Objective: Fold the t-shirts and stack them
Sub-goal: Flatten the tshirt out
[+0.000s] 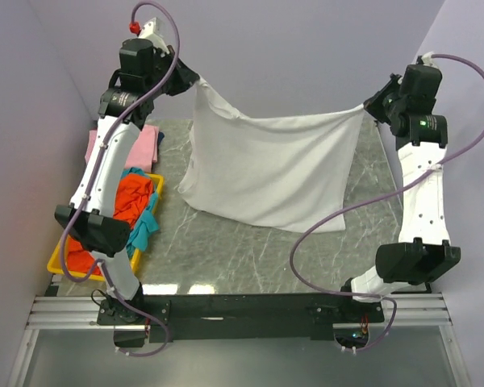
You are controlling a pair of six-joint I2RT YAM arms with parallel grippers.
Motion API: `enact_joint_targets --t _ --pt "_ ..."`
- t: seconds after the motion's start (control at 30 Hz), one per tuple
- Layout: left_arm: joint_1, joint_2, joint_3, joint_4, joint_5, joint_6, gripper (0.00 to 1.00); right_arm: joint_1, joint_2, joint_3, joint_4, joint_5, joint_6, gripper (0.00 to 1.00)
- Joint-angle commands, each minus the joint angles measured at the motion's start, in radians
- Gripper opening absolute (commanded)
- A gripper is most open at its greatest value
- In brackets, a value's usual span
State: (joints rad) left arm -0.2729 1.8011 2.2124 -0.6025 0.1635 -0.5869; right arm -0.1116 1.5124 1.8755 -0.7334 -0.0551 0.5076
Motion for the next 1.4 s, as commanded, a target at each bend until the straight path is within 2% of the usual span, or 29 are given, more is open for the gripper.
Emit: enact_joint_targets --t 0.0,0.23,0.33,0.53,0.67,0.77,0.93,1.03,1.23,1.27,1.37 --pt "0.006 -0.081 0.104 0.107 0.021 0.018 0.00 -0.003 -0.055 0.157 0.074 -0.011 -0.006 0.00" --pt "0.006 -0.273 -0.081 0.300 -0.015 0.035 0.00 -0.002 -0.150 0.145 0.140 -0.008 -0.006 0.00" --pt "0.005 -0.387 -0.169 0.360 -0.042 0.051 0.00 -0.002 -0.269 0.084 0.213 0.012 -0.007 0.00" --pt "0.004 -0.649 -0.384 0.581 -0.093 0.067 0.01 -0.002 -0.454 -0.015 0.367 0.087 -0.047 0.00" --pt "0.004 -0.752 -0.421 0.629 -0.114 0.065 0.00 -0.003 -0.523 -0.024 0.425 0.130 -0.078 0.00" --pt "0.004 -0.767 -0.404 0.624 -0.114 0.055 0.00 -0.002 -0.546 -0.009 0.433 0.159 -0.092 0.00" --pt "0.004 -0.706 -0.375 0.606 -0.107 0.015 0.00 -0.002 -0.525 -0.035 0.431 0.163 -0.083 0.00" --pt "0.004 -0.599 -0.347 0.519 -0.078 -0.019 0.00 -0.002 -0.497 -0.143 0.446 0.176 -0.075 0.00" --pt "0.006 -0.312 -0.332 0.414 0.030 -0.070 0.00 -0.007 -0.375 -0.419 0.525 0.215 -0.099 0.00" --pt "0.006 -0.225 -0.323 0.390 0.057 -0.061 0.00 -0.014 -0.348 -0.481 0.557 0.215 -0.098 0.00" --pt "0.006 -0.047 -0.306 0.353 0.113 -0.068 0.01 -0.031 -0.230 -0.550 0.608 0.201 -0.109 0.00"
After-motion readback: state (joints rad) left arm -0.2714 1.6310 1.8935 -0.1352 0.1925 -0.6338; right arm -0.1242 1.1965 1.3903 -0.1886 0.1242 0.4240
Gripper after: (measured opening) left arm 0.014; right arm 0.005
